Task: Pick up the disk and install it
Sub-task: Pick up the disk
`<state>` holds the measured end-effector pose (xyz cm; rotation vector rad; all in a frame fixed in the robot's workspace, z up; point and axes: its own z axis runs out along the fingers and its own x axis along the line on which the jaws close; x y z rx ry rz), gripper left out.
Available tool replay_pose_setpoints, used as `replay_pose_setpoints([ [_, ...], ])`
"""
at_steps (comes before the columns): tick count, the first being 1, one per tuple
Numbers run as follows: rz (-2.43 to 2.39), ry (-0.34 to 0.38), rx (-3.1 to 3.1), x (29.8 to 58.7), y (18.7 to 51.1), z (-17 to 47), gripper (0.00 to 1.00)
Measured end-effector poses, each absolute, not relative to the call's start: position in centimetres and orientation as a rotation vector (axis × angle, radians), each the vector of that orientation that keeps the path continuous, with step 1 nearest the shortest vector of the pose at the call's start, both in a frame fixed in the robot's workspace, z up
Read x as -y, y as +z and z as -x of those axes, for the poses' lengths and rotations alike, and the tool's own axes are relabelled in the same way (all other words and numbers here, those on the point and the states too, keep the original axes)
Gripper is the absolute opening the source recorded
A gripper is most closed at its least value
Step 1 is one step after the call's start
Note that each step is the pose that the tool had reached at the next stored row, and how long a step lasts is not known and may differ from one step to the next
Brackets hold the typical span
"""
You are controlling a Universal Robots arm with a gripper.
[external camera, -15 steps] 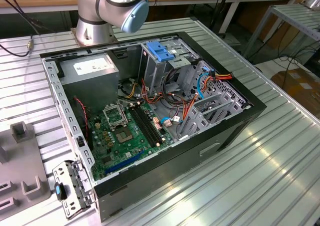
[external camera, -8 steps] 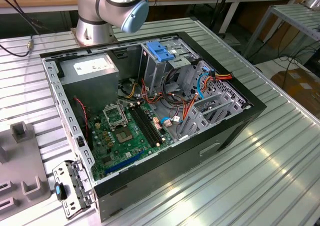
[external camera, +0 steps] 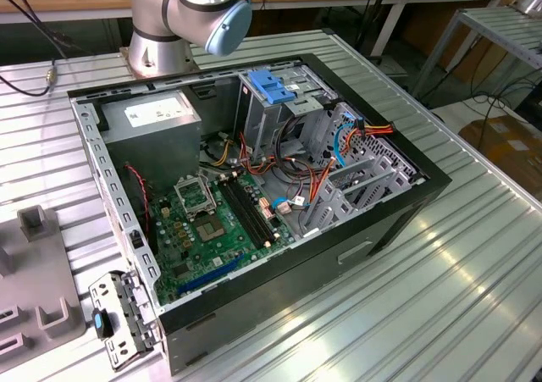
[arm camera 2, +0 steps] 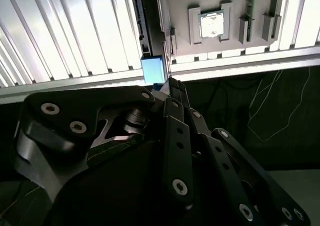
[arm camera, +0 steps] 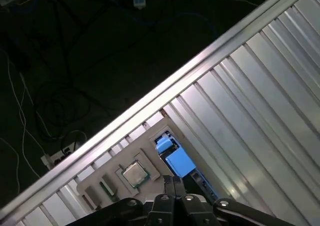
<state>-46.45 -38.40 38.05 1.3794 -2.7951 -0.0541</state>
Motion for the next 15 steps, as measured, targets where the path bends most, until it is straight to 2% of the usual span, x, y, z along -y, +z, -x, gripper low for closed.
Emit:
replay_pose_setpoints([
  [6,-1.562,-0.051,2.694,38.3,37.9,46.4,0.11],
  [11,-1.57,-0.051,2.69,37.0,37.7,46.2,0.11],
  [12,-1.58,-0.051,2.684,36.9,37.6,46.2,0.16],
  [13,-1.596,-0.05,2.675,36.9,37.5,46.2,0.16],
  [14,-1.615,-0.05,2.664,36.8,37.4,46.2,0.23],
  [15,-1.628,-0.049,2.656,36.8,37.4,46.2,0.23],
])
